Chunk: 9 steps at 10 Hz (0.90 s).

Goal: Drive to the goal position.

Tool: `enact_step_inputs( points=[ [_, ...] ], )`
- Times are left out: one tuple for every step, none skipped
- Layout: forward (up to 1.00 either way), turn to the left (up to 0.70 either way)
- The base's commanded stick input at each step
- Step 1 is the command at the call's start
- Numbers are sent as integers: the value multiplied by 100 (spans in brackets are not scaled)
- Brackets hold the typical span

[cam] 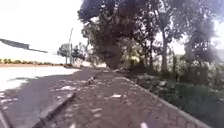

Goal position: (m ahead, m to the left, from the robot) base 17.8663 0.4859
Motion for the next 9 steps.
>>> enact_step_inputs(
  points=[
    [70, 0],
    [70, 0],
    [70, 0],
    [70, 0],
    [70, 0],
    [70, 0],
    [70, 0],
    [70, 0],
    [70, 0]
  ],
)
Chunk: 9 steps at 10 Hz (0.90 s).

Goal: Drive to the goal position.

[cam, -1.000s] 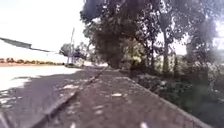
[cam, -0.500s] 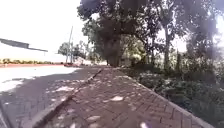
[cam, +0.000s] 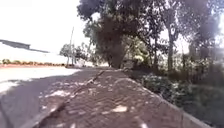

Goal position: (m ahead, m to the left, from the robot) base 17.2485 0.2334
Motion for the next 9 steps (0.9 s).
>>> enact_step_inputs(
  points=[
    [70, 0],
    [70, 0],
    [70, 0],
    [70, 0],
    [70, 0],
    [70, 0],
    [70, 0],
    [70, 0],
    [70, 0]
  ],
)
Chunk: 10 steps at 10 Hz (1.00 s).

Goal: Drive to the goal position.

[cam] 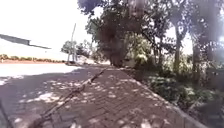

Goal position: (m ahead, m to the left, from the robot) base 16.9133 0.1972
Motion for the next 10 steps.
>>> enact_step_inputs(
  points=[
    [70, 0],
    [70, -35],
    [70, -35],
    [70, -30],
    [70, -14],
    [70, 0],
    [70, 0],
    [70, 0],
    [70, 0],
    [70, 0]
  ],
)
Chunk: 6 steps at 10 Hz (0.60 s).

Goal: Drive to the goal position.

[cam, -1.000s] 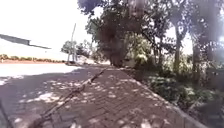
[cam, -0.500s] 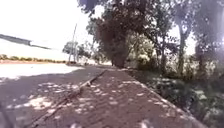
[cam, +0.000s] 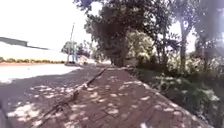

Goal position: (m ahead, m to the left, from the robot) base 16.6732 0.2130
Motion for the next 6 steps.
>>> enact_step_inputs(
  points=[
    [70, 0],
    [70, 0],
    [70, 0],
    [70, 0],
    [70, 0],
    [70, 0]
  ],
)
